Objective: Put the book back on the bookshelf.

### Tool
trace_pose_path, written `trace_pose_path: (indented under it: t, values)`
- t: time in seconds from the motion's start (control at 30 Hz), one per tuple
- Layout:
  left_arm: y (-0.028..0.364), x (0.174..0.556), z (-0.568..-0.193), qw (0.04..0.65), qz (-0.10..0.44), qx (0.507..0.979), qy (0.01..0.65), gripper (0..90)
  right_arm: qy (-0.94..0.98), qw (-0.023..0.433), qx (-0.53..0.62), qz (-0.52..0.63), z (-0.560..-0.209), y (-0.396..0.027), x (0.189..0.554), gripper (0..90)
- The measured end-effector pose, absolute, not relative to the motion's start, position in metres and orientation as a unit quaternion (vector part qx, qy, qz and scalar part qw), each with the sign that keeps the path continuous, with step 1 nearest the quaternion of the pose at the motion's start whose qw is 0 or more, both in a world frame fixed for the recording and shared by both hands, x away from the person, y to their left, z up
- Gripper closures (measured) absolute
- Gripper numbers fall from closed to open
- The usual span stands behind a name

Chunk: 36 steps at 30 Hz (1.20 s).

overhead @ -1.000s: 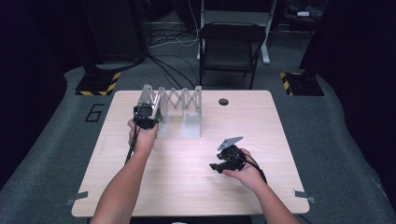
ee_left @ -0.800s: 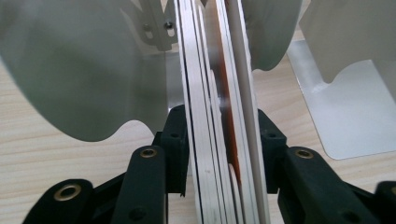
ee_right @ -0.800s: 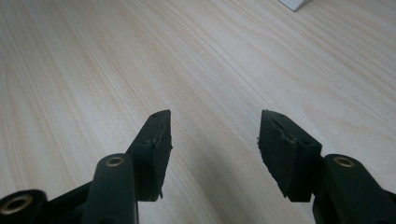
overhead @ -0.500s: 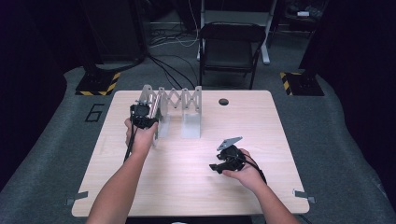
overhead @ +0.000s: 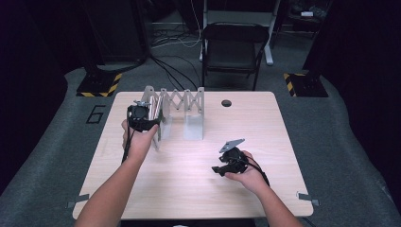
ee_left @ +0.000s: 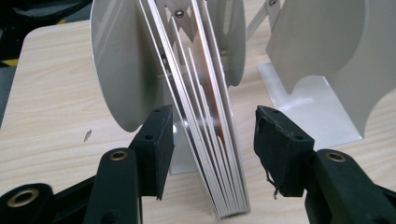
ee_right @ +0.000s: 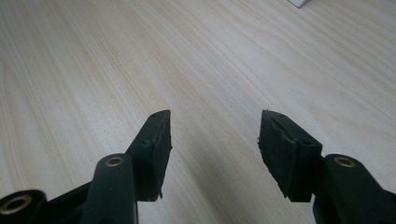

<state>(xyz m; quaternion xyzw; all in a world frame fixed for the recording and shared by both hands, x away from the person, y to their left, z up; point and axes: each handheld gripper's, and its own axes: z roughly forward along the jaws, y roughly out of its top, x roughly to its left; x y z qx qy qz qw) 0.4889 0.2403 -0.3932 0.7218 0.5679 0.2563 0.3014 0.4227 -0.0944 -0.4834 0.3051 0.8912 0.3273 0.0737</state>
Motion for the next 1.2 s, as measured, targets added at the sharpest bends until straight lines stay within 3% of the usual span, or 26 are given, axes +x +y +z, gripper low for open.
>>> trace_pose_path:
  t: [0.77, 1.2]
  values:
    - [0.257, 0.448, -0.37, 0.352, 0.235, 0.741, 0.522, 45.8, 0.891, 0.075, 0.306, 0.327, -0.485, -0.094, 0.423, 43.5]
    - [0.261, 0.413, -0.382, 0.359, 0.195, 0.777, 0.48, 45.6, 0.891, 0.077, 0.304, 0.328, -0.485, -0.095, 0.424, 43.5]
